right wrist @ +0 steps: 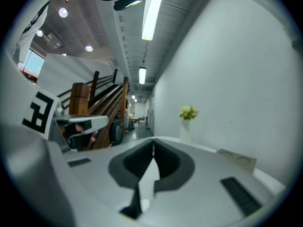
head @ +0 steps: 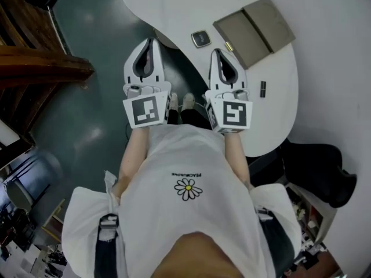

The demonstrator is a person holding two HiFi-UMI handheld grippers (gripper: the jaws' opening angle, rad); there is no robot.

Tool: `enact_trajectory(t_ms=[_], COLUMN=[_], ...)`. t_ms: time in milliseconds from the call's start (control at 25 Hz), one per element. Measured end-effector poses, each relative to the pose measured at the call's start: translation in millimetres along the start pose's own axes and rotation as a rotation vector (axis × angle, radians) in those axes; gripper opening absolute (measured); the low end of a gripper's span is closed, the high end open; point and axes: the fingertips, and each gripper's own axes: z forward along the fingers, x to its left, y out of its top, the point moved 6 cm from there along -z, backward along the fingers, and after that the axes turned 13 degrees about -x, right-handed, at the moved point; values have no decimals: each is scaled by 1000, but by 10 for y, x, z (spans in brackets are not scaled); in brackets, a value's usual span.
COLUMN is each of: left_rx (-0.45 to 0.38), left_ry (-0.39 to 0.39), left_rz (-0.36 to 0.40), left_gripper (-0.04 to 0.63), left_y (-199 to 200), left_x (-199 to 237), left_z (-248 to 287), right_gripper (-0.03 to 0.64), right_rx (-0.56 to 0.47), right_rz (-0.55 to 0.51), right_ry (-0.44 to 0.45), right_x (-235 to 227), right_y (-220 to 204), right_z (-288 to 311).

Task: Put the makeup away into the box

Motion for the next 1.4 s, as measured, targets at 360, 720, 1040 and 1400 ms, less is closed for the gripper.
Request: enact_trajectory(t_ms=[360, 720, 1040, 1400], left_rx=[22, 159, 418, 644], left_ry=[-60, -183, -506, -653], left_rz=[-20, -53, 35, 102], left_gripper=[21, 181, 283, 341], left_y=[-136, -541, -1248, -1984], left_x=[-246, -437, -800, -1046], left_z=[281, 585, 743, 768], right_gripper=[29, 29, 29, 31], right_rx=[12, 29, 55, 105], right_rz=[31, 44, 90, 130], right_ry=[-7, -9, -16, 2], right_x=[-218, -397, -510, -613], right_y=[-102, -156, -235, -393], right_z=[60, 44, 4, -24])
